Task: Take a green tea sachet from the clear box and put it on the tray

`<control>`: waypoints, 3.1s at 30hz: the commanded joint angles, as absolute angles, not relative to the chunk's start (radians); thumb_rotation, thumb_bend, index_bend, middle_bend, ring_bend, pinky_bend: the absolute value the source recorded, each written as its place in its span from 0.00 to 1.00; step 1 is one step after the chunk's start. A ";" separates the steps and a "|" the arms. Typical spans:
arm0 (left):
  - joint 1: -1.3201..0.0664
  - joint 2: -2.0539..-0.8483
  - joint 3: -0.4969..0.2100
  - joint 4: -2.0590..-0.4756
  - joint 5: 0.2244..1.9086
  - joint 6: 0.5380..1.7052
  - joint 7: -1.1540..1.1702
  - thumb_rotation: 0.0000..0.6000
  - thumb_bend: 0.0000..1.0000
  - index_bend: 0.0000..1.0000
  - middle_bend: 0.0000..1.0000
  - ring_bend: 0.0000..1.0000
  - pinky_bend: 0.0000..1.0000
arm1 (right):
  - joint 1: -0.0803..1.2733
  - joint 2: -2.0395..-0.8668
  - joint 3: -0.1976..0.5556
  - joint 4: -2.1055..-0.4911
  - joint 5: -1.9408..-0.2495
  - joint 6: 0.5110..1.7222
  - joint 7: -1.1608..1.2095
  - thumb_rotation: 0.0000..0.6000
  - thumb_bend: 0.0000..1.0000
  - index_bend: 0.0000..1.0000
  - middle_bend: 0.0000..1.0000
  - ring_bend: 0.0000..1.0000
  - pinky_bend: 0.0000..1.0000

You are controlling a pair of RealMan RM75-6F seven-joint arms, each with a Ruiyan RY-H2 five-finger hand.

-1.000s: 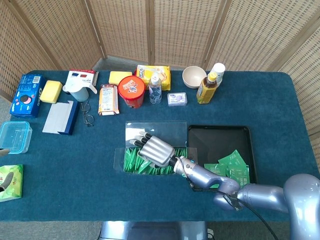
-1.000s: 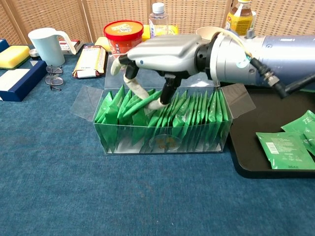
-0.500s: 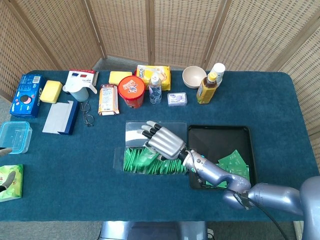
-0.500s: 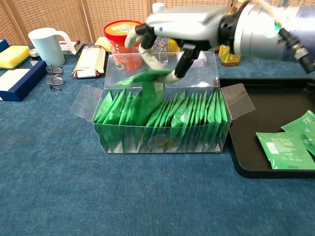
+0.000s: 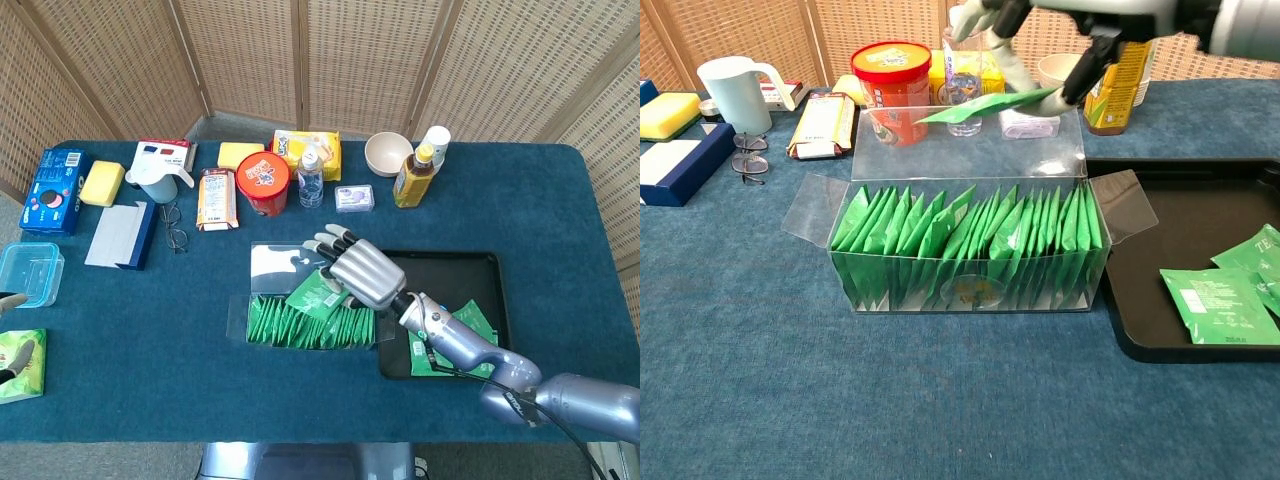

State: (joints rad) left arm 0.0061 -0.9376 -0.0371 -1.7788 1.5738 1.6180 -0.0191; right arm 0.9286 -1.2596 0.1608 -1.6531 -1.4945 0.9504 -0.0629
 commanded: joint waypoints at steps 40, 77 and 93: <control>0.005 -0.926 -0.037 -1.804 1.586 1.629 -0.003 1.00 0.31 0.24 0.25 0.20 0.30 | 0.651 -1.084 -0.006 -1.602 -1.532 1.037 -0.041 1.00 0.39 0.39 0.11 0.06 0.07; 0.004 -0.922 -0.037 -1.809 1.595 1.637 -0.004 1.00 0.31 0.24 0.25 0.20 0.30 | 0.617 -1.061 0.052 -1.601 -1.490 1.042 -0.086 0.99 0.13 0.00 0.00 0.00 0.00; 0.030 -0.917 -0.005 -1.823 1.568 1.617 0.016 1.00 0.31 0.24 0.25 0.20 0.30 | 0.512 -1.035 0.101 -1.693 -1.349 1.177 -0.160 1.00 0.25 0.00 0.01 0.00 0.00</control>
State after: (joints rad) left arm 0.0280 -0.9160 -0.0068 -1.8233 1.5696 1.6169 0.0168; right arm 0.5317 -1.0362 0.0948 -1.6759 -1.3692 1.1539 -0.1385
